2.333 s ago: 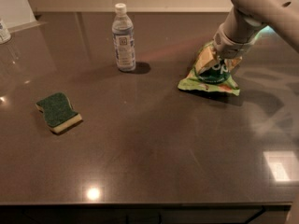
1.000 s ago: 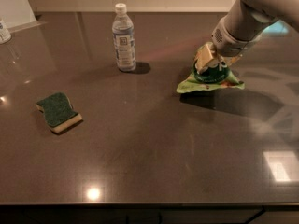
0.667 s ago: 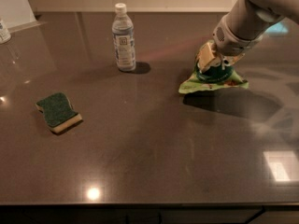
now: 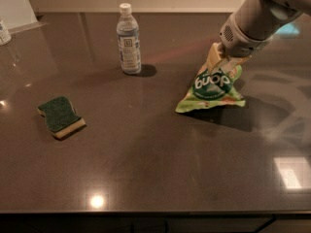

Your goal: Move green rice chip bag near sponge

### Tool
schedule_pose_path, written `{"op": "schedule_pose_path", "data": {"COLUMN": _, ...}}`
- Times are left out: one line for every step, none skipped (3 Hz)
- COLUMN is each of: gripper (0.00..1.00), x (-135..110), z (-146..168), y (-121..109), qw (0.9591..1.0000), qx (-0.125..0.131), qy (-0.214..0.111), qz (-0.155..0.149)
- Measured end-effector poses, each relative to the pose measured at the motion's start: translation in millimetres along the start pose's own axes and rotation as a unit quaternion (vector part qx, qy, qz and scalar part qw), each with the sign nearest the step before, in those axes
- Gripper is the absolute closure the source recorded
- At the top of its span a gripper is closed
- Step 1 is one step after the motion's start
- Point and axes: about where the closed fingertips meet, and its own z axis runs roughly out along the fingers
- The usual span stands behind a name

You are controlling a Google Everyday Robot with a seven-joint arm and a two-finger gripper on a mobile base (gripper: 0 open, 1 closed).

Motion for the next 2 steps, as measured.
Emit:
{"op": "schedule_pose_path", "data": {"gripper": 0.64, "x": 1.4, "z": -1.7, "y": 5.5, "qw": 1.0000, "qx": -0.007, "qy": 0.001, "qz": -0.002}}
{"op": "schedule_pose_path", "data": {"gripper": 0.41, "x": 1.5, "z": -8.2, "y": 7.8, "qw": 0.9998, "qx": -0.014, "qy": -0.013, "qz": -0.003}}
